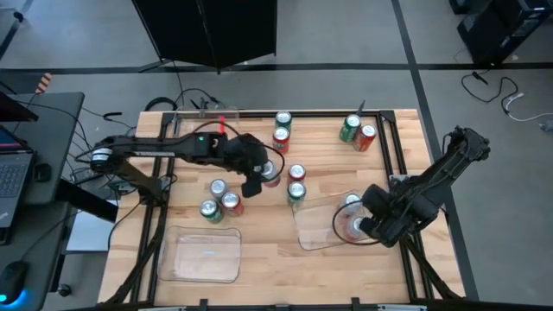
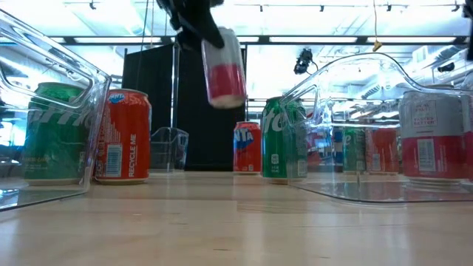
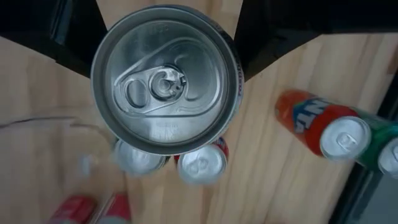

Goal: Sort soda cans
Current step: Put the pink/white soda can into the bottom right transparent bin

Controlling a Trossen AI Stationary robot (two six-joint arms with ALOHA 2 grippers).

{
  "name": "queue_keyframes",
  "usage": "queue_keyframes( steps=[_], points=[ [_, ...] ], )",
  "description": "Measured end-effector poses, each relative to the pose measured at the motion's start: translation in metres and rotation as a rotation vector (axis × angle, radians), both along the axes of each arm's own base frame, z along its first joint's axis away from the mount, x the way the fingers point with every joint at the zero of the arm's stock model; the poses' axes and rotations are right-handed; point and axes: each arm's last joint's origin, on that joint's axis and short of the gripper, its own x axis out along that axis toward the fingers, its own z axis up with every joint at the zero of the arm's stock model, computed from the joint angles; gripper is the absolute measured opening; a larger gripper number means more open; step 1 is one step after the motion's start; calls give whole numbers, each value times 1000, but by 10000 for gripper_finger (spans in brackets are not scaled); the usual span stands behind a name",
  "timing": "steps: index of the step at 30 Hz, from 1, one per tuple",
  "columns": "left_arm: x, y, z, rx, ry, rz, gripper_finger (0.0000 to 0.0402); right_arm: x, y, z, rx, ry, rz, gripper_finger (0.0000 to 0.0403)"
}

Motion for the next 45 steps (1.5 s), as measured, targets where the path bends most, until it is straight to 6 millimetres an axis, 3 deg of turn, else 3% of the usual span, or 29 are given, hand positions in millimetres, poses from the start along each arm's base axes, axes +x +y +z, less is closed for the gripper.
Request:
queue_keyframes(
  steps=[7,14,22,29,36,45],
  points=[
    [-2,-16,16,-12,-23,-44,272,-9,-7,-35,-22,89,-140,0],
    [11,-27,31,6,-58,-96,272,-4,-6,-61,4,21,-131,0],
    [41,-31,9,-47,-37,-184,272,9,-5,-75,26,-120,-100,0],
    [67,-38,-11,-121,-71,-274,272,18,-3,-70,43,-187,-47,0],
    [92,-50,-20,-93,-66,-342,272,20,-3,-56,-6,-193,-13,0],
    [130,-55,-49,-63,-14,-375,272,18,-2,-56,-10,-189,5,0]
  ],
)
